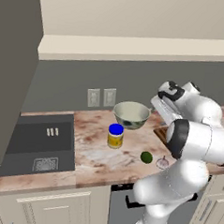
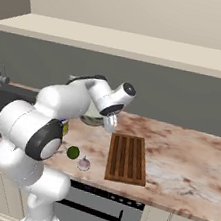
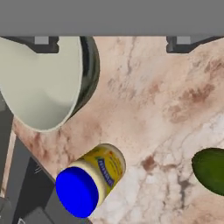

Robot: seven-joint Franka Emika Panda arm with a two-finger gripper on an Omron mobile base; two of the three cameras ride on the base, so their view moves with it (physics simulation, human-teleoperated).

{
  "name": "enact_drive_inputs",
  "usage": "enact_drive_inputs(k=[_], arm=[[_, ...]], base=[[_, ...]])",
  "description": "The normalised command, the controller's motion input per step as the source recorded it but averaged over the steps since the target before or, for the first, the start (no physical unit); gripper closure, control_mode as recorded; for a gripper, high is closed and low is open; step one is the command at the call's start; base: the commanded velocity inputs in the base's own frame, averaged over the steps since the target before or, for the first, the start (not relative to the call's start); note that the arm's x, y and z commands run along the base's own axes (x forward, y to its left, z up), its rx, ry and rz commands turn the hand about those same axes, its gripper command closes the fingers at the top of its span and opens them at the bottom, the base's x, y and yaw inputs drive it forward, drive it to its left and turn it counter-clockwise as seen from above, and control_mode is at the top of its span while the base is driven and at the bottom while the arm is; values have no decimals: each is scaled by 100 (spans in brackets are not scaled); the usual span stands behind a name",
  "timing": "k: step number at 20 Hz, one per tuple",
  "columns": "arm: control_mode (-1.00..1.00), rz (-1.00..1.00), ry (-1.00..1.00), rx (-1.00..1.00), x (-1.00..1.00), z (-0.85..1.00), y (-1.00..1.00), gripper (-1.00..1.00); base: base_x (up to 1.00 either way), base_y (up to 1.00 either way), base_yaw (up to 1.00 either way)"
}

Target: Open the cabinet. Place the bowl and condiment on the counter. Then place the lime and garlic on the cutting board.

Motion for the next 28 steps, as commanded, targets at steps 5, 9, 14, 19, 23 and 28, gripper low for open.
enact_drive_inputs(k=[5,9,14,19,23,28], arm=[[-100,13,0,-10,-100,37,-24,-100],[-100,12,4,-11,-100,27,-15,-100],[-100,16,9,-11,-96,-48,0,-100],[-100,14,9,-6,-3,-75,0,-100],[-100,12,12,-4,34,-58,4,-100],[-100,11,15,-3,21,-49,2,-100]], base=[[0,0,0],[0,0,0],[0,0,0],[0,0,0],[0,0,0],[0,0,0]])
